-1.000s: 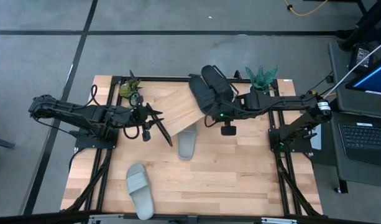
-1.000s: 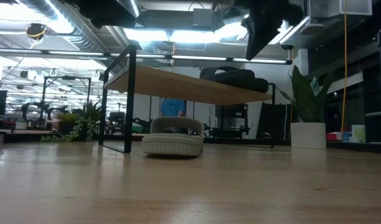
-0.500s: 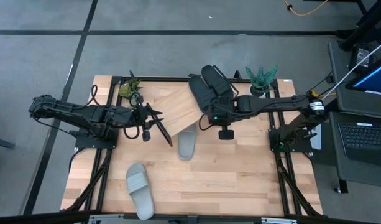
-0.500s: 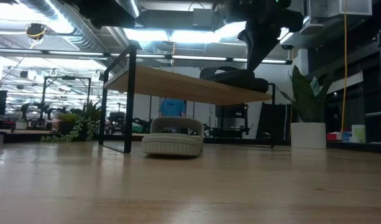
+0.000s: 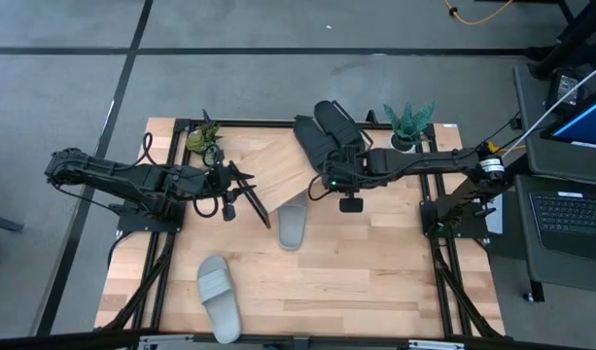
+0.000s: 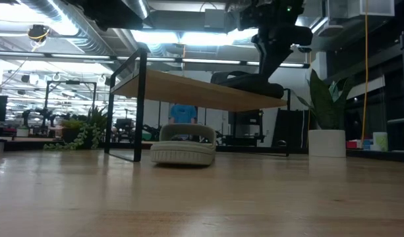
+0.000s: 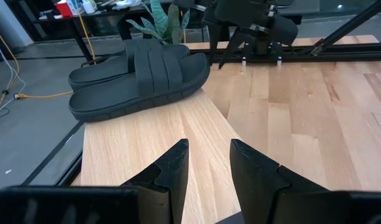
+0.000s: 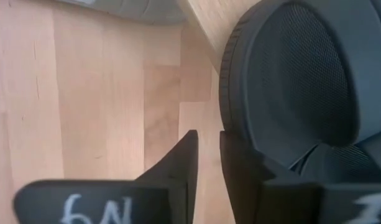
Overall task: Pick and place slides into the shelf
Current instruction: Put the black slipper on the shelf
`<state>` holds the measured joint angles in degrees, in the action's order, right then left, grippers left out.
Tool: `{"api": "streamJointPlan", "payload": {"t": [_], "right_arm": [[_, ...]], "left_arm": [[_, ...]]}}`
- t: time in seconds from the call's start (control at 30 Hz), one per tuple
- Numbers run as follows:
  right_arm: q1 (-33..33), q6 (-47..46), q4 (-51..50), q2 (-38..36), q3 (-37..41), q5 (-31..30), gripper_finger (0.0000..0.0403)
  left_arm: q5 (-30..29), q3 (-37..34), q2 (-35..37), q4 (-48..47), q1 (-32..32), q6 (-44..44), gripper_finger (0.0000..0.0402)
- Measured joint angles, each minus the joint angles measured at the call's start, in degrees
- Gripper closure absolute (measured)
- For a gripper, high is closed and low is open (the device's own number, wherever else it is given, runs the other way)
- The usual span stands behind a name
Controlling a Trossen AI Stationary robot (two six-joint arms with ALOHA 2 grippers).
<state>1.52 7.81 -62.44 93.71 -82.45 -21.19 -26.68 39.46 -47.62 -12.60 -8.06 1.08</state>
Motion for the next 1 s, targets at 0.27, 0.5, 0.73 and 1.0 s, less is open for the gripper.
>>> {"api": "streamJointPlan", "payload": {"t": [0.27,0.5,0.73,1.0], "right_arm": [[-0.02,-0.06,-0.04,0.0,0.0,-0.17,0.0327],[0.31,-0.11,0.27,0.0,0.0,-0.15,0.0327],[0.31,-0.11,0.42,0.0,0.01,-0.17,0.0327],[0.31,-2.79,-0.1,0.0,0.01,1.42,0.0327]], "left_arm": [[0.0,0.0,0.0,-0.39,0.0,0.0,0.0292],[0.0,0.0,0.0,-0.37,-0.02,0.02,0.0292],[0.01,0.0,0.0,-0.36,0.0,0.26,0.0292],[0.0,0.0,0.0,-0.37,0.0,0.37,0.0292]]}}
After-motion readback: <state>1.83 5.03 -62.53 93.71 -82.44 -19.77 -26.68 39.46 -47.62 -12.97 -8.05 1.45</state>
